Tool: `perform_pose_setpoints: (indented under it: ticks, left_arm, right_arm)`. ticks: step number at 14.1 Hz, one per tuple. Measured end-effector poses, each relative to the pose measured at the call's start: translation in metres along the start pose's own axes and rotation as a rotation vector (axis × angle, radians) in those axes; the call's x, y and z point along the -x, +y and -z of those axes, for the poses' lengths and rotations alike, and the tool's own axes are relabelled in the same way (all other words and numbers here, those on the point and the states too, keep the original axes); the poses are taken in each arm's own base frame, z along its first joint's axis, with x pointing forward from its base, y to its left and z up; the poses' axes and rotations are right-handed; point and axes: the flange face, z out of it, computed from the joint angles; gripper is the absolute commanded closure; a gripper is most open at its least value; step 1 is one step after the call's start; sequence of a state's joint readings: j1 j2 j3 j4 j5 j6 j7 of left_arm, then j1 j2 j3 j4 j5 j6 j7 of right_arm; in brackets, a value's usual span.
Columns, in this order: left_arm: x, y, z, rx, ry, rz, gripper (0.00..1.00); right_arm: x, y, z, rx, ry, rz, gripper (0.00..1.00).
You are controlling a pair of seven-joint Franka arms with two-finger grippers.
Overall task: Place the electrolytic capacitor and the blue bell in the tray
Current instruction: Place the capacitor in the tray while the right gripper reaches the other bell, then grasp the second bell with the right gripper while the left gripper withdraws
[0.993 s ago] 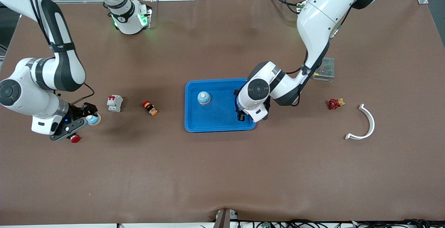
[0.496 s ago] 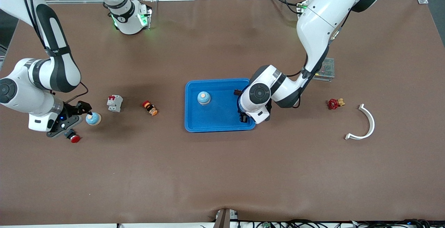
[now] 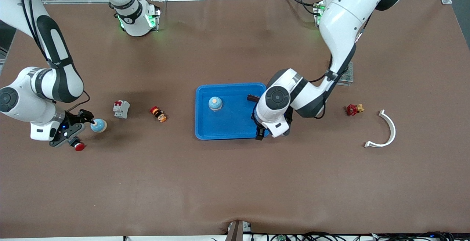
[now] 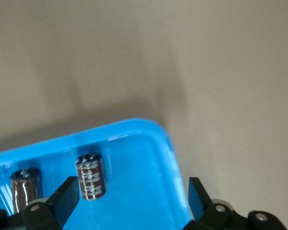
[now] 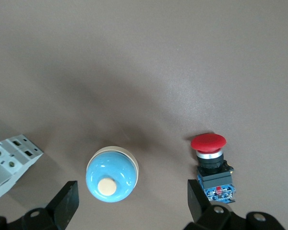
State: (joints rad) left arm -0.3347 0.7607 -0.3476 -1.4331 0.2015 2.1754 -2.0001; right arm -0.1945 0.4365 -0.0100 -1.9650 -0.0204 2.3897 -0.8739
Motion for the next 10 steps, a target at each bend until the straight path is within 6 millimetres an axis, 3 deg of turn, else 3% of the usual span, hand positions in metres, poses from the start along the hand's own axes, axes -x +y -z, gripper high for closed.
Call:
perform_pose_setpoints:
  ticks: [2,6,10]
  left_arm:
    - [-0.017,0.011,0.036,0.047,0.007,-0.101,0.0]
    - [-0.072,0.025,0.105,0.115,0.043,-0.326,0.0]
    - [-0.129,0.024,0.149,0.091,0.09,-0.502,0.0]
  right_arm:
    - [0.001,-0.003,-0.009,0.005,0.005,0.002,0.0]
    - [0.008,-0.015,-0.032,0.008,0.011,0.007,0.0]
    - [0.011,-0.02,-0.041,-0.003,0.003,0.007,0.0]
